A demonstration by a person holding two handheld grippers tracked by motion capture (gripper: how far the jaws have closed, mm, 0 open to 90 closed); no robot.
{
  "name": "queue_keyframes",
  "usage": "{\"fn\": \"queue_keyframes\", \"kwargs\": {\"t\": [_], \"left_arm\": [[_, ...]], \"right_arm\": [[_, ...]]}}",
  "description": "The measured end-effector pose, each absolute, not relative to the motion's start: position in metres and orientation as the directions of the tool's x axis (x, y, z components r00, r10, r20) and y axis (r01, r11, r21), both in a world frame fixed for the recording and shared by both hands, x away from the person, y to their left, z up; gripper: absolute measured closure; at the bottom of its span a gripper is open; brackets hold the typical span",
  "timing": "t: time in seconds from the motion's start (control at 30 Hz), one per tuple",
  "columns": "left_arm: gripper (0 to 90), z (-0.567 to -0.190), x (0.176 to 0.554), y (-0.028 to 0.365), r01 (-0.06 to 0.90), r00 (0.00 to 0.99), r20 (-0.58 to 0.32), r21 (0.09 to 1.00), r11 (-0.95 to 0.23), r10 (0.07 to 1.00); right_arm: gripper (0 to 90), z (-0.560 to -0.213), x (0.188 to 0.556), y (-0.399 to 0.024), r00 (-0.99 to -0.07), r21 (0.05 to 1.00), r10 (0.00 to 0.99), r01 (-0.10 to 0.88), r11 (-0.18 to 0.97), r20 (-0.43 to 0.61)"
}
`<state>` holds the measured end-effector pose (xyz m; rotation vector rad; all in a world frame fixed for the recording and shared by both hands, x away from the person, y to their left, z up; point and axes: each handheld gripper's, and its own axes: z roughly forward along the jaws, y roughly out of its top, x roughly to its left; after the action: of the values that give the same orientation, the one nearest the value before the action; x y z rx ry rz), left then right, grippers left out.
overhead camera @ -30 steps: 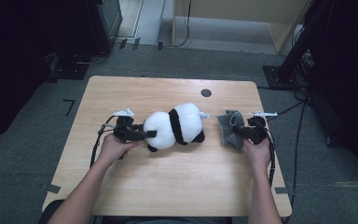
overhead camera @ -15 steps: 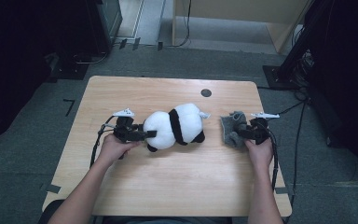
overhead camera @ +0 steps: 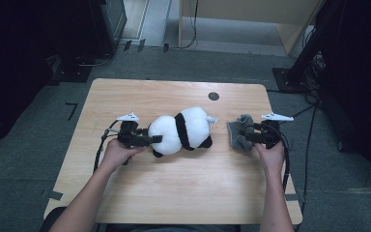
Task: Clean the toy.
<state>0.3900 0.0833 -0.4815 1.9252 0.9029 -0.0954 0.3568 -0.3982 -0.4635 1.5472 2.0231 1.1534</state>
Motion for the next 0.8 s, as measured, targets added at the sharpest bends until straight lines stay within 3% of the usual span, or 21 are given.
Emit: {"fn": "queue_keyframes", "kwargs": {"t": [0.27,0.8], "left_arm": [[29.7,-0.482,0.39,0.083,0.622,0.723,-0.418,0.739,-0.257,0.55],[17.5,-0.484,0.391,0.082,0.616,0.727,-0.404,0.742,-0.265,0.556]], "right_arm": [[12.6,-0.453,0.352,-0.392,-0.371,0.776,0.9,0.628,0.061,0.229],[2.3,-0.454,0.354,-0.341,-0.518,0.764,0.824,0.621,0.175,0.232]]}}
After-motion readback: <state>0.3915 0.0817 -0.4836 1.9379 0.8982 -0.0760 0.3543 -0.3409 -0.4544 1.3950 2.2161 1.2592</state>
